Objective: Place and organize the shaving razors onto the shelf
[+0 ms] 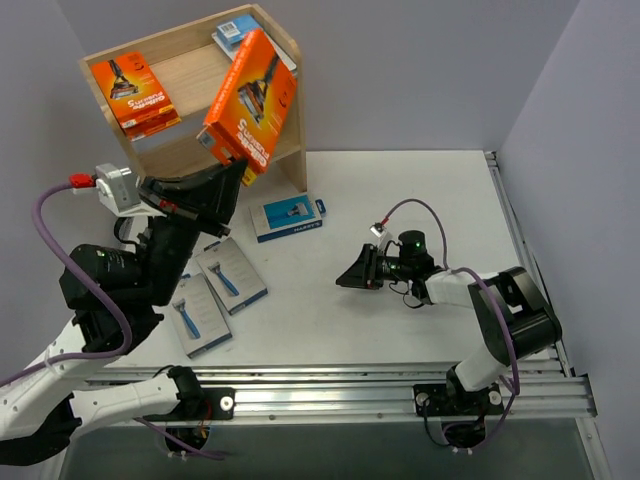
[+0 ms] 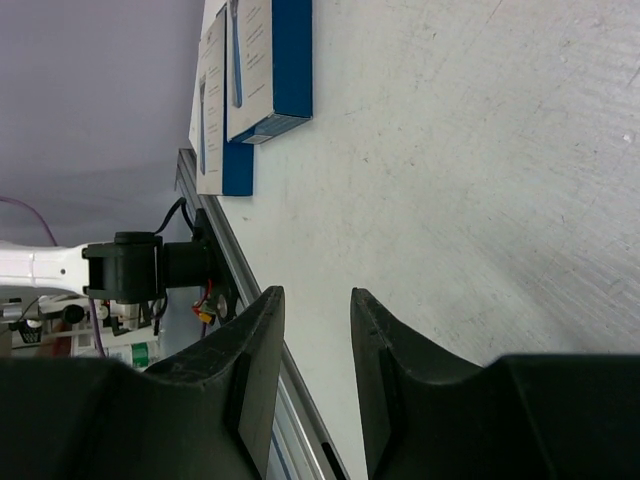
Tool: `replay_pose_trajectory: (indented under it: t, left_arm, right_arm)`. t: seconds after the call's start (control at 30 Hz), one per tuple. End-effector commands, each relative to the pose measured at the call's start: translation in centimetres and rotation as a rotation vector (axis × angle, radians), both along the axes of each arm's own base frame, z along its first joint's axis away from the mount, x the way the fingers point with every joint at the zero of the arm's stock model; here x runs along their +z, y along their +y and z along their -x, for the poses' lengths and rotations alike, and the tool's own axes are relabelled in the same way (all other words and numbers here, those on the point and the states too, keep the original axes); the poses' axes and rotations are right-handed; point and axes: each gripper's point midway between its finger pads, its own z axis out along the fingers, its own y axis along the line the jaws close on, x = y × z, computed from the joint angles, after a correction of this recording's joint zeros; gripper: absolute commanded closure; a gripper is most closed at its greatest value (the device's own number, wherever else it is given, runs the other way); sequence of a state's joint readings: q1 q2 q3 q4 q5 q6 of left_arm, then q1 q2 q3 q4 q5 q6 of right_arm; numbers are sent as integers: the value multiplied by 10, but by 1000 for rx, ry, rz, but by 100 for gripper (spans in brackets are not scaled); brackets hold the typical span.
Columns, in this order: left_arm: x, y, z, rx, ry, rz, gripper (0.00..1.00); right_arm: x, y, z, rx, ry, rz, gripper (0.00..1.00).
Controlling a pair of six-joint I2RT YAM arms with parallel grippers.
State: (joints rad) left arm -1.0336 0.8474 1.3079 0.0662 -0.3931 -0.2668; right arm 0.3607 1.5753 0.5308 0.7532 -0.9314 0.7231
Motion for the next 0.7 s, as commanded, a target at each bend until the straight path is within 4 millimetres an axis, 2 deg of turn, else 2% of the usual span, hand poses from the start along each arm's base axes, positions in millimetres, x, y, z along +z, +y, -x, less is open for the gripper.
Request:
replay_pose_trajectory:
  t: [0.0, 0.03, 0.1, 0.13, 0.17, 0.37, 0.5, 0.67]
  left_arm:
    - [72, 51, -6, 226, -177, 216, 98]
    - [81, 53, -12, 285, -221, 235, 98]
    - [86, 65, -24, 398, -251, 253, 98]
    - [90, 64, -33, 455, -279, 267, 98]
    - [94, 74, -39, 509, -271, 292, 98]
    - [91, 101, -89, 691, -270, 478, 98]
    - [79, 107, -118, 734, -242, 595, 98]
    - [65, 95, -155, 727, -219, 639, 98]
  right_arm:
    - [5, 3, 6, 59, -37, -13, 71]
    - [5, 3, 7, 65, -32, -14, 71]
    - [4, 4, 7, 77, -28, -14, 71]
    - [3, 4, 8, 84, -24, -9, 71]
    - [-1, 3, 10, 89, -1, 4, 71]
    - [-2, 7, 12, 132, 12, 45, 71]
    - [-3, 5, 12, 146, 14, 82, 71]
    - [-4, 2, 15, 142, 22, 99, 71]
